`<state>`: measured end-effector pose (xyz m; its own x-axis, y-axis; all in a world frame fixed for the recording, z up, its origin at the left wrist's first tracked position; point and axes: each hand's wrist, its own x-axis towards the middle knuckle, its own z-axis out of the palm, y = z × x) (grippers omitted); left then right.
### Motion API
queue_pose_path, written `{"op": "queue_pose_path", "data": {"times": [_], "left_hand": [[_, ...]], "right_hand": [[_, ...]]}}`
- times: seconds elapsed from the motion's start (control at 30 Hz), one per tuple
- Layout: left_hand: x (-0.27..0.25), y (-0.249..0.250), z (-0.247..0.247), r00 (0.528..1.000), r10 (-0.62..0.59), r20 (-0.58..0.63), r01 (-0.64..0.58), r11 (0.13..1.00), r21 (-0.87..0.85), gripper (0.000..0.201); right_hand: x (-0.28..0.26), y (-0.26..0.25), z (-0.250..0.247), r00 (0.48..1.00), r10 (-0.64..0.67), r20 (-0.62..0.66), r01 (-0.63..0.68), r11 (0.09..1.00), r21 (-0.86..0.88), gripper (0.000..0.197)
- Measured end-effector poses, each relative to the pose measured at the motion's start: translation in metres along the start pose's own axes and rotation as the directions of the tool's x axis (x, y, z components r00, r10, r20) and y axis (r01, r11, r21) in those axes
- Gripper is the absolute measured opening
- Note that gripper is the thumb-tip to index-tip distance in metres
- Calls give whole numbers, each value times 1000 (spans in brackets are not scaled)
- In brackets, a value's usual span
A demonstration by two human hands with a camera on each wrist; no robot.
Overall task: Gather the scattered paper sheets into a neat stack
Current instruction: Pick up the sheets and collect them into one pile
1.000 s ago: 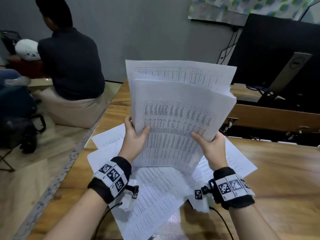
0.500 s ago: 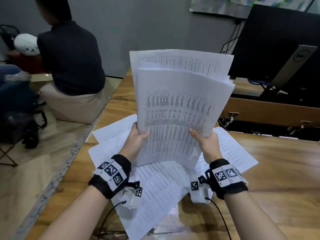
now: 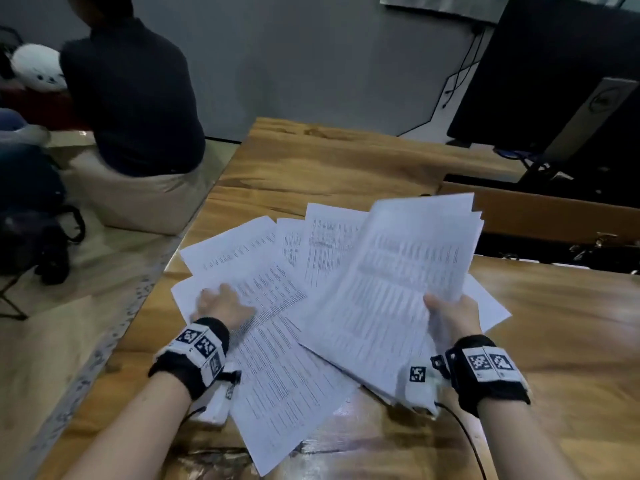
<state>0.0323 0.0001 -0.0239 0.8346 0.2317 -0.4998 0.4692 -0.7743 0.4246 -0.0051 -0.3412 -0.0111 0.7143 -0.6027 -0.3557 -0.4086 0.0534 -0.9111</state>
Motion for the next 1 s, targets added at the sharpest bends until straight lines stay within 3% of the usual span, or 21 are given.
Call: {"op": "queue_pose_path", "data": {"times": [0.13, 0.23, 0.37, 0.47, 0.57, 0.63, 0.73, 0.83, 0.93, 1.0], "left_hand": [[2, -31, 12, 972, -220, -84, 216, 975, -55, 132], [7, -33, 13, 967, -237, -94, 230, 970, -79, 145], [9, -28, 14, 989, -144, -37, 143, 989, -33, 130], [13, -20, 16, 1000, 3, -9, -3, 997, 83, 112], [21, -11, 19, 999, 31, 17, -32, 995, 90, 100], [22, -7, 19, 999, 35, 15, -36, 996, 81, 94], [21, -7, 18, 998, 62, -10, -61, 997, 53, 83], [22, -8, 15, 990, 129, -63, -132, 990, -49, 72], [25, -2, 15, 981, 169, -98, -191, 938, -289, 78], [31, 0, 17, 993, 73, -92, -109, 866, -488, 86]], "right_hand": [[23, 31, -16, 989, 90, -117, -118, 958, -260, 17], [34, 31, -27, 973, 85, -213, -190, 817, -544, 25], [51, 40, -26, 990, 69, -121, -125, 824, -552, 29], [58, 49, -13, 998, 67, 17, -54, 911, -408, 16], [27, 30, 5, 975, 113, 191, -52, 953, -298, 30], [15, 19, 13, 948, 108, 299, -30, 967, -253, 21], [12, 12, 23, 918, 60, 392, 59, 956, -286, 31], [19, 12, 32, 893, 10, 449, 166, 922, -351, 47], [18, 9, 37, 881, -19, 473, 193, 927, -322, 29], [20, 5, 33, 903, -45, 427, 179, 944, -278, 20]]}}
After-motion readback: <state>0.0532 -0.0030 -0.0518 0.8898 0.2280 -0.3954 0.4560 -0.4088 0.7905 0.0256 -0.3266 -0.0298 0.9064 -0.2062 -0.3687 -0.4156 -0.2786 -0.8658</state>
